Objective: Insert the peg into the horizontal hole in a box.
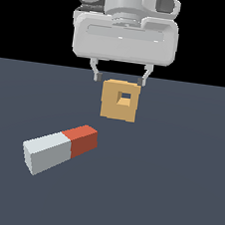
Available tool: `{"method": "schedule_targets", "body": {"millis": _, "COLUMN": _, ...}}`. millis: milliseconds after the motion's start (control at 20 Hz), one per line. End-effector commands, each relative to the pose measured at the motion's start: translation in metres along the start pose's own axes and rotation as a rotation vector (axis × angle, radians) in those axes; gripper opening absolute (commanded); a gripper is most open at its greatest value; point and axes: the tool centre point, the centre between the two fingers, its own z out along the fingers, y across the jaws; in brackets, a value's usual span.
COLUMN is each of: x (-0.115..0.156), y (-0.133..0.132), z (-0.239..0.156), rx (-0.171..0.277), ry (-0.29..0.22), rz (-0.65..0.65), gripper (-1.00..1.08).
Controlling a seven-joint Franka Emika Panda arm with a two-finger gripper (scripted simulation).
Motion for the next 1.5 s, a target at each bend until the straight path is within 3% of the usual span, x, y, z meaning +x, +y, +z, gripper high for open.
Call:
{"method": "schedule_targets", "body": {"millis": 0, "x": 0.000, "y": 0.000, "z": 0.000, "rx": 0.000, "ry": 0.000, "rz": 0.000, "gripper": 1.00}}
{"method": "schedule_targets", "body": {"millis": 600, "x": -0.025, "y": -0.024, "z": 0.023, "rx": 0.004, "ry": -0.001, "rz": 0.153, "gripper": 1.00}}
{"method": "schedule_targets", "body": {"millis": 1050, "x": -0.062, "y": -0.081, "z": 0.066, "rx": 0.013, "ry": -0.003, "rz": 0.443, "gripper": 1.00}}
{"method": "schedule_targets", "body": {"millis": 1450, "x": -0.075, "y": -0.123, "z": 0.095, "rx": 0.019, "ry": -0.005, "rz": 0.637, "gripper": 1.00}}
